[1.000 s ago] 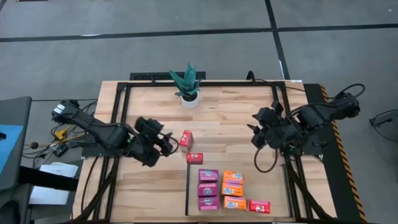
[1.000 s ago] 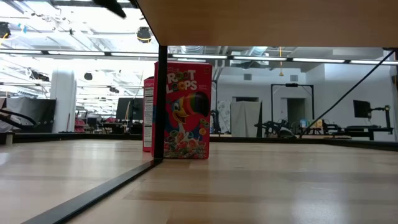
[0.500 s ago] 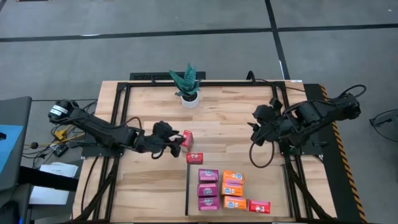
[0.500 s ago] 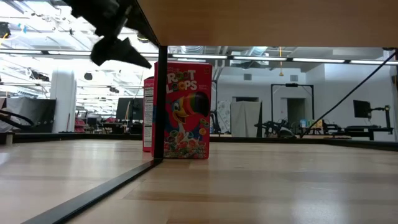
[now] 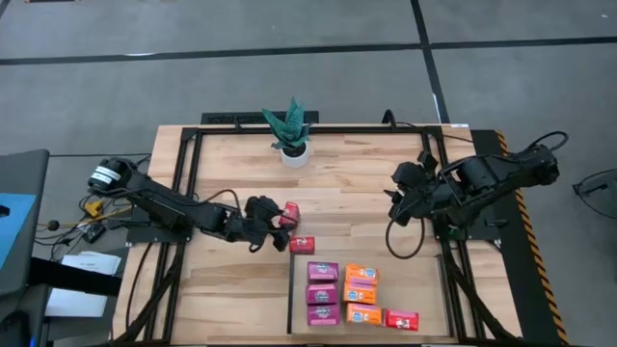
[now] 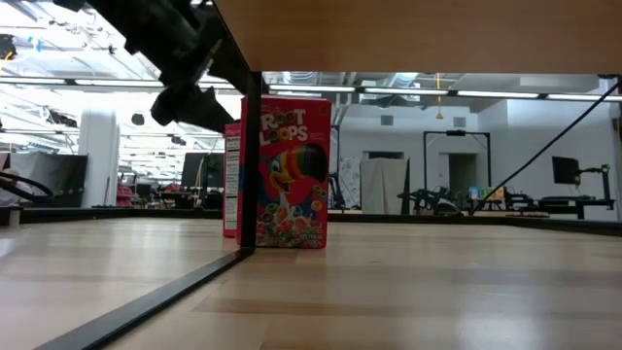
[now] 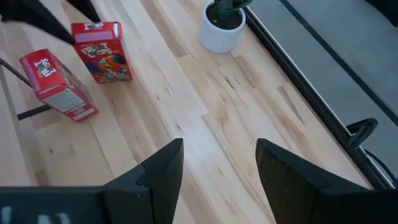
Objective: Stack cereal on shelf
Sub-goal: Put the red cereal box on the middle right shelf
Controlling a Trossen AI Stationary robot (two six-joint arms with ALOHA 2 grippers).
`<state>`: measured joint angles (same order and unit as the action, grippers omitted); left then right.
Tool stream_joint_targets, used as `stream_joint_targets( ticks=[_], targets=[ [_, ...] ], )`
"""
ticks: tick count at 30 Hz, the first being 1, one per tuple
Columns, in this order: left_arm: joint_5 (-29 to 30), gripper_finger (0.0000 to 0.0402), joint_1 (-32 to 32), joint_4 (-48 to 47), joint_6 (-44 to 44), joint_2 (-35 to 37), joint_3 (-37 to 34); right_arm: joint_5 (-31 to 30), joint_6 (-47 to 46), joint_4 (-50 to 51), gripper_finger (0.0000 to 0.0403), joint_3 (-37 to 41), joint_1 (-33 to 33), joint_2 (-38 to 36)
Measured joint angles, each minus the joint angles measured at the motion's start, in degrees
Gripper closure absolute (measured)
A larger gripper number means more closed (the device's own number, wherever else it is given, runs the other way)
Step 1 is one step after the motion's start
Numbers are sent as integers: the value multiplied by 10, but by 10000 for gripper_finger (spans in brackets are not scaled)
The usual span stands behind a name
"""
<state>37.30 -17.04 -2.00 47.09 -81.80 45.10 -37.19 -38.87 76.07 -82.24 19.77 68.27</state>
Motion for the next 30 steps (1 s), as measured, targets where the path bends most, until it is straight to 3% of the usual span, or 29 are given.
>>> stream_joint_targets(
  ticks=[16, 30],
  targets=[
    [5, 110, 4, -52, 71, -38, 3, 15, -2, -4, 178, 0, 0, 0],
    [-11, 213, 3, -37, 71, -36, 3, 15, 4, -30, 178, 0, 0, 0]
  ],
)
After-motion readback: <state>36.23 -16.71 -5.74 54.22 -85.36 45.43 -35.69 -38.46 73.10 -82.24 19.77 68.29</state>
